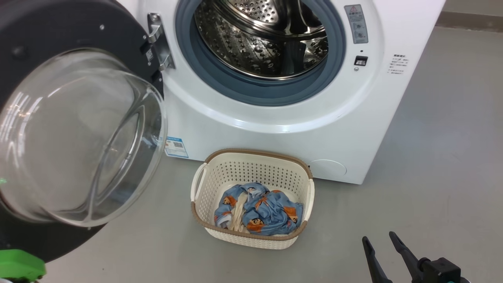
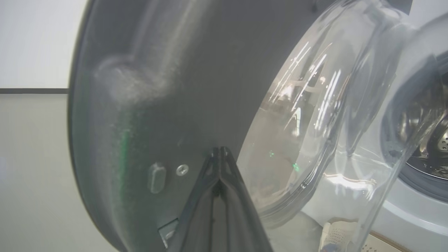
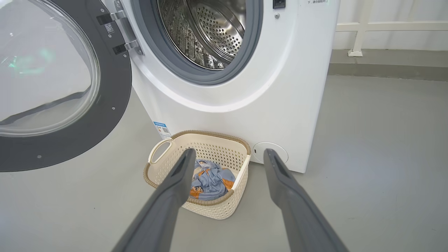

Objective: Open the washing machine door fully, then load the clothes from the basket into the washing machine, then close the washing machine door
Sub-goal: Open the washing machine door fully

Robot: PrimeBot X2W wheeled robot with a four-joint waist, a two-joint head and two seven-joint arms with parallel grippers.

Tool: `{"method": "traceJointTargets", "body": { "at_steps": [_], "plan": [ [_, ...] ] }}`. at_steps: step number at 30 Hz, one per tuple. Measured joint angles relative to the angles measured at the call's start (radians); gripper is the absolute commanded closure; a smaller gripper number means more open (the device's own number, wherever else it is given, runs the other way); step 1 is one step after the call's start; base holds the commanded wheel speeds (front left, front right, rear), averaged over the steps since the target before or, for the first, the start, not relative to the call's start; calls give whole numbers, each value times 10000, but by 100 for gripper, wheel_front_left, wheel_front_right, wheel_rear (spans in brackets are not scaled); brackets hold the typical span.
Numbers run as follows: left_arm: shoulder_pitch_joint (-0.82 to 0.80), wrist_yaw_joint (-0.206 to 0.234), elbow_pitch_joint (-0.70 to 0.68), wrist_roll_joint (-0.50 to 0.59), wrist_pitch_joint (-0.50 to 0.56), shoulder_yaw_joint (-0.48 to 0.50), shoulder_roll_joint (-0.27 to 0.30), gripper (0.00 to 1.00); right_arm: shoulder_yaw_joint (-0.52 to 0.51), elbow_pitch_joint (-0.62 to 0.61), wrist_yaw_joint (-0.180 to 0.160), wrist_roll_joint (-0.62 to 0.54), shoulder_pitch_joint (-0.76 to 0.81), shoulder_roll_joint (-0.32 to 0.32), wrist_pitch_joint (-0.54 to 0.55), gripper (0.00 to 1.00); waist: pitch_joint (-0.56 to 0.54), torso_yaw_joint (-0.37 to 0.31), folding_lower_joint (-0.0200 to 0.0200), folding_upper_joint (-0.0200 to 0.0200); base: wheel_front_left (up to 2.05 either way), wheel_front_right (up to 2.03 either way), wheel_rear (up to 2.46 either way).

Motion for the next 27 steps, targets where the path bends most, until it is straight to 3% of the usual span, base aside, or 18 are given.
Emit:
{"method": "traceJointTargets", "body": {
  "at_steps": [11, 17, 18, 20, 22, 23, 27],
  "plan": [
    [-81, -314, 211, 284, 2, 637, -113, 100, -8, 4, 0, 4, 3, 42, 0, 0, -135, -215, 0, 0, 0, 0, 0],
    [184, -502, -813, 286, 0, 1083, -571, 99, -6, 38, 0, 17, 4, 61, 0, 0, -232, -309, 0, 0, 0, 0, 0],
    [314, -579, -1068, 290, 0, 1099, -637, 90, -6, 40, 0, 17, 6, 63, 0, 0, -255, -320, 0, 0, 0, 0, 0],
    [655, -575, -1628, 382, 0, 1120, -786, 58, -8, 58, 0, 17, 9, 69, 0, 0, -322, -335, 0, 0, 0, 0, 0],
    [1027, -575, -2261, 510, 0, 1110, -963, 9, -4, 75, 0, 17, 12, 75, 0, 0, -402, -351, 0, 0, 0, 0, 0],
    [1220, -573, -2606, 594, 0, 1074, -1039, 0, -4, 73, 0, 17, 13, 77, 0, 0, -443, -362, 0, 0, 0, 0, 0],
    [1909, -577, -4092, 825, 4, 773, -1266, 0, 19, 69, 0, 17, 15, 88, 0, 0, -575, -438, -1, 0, 0, 0, 0]
  ]
}}
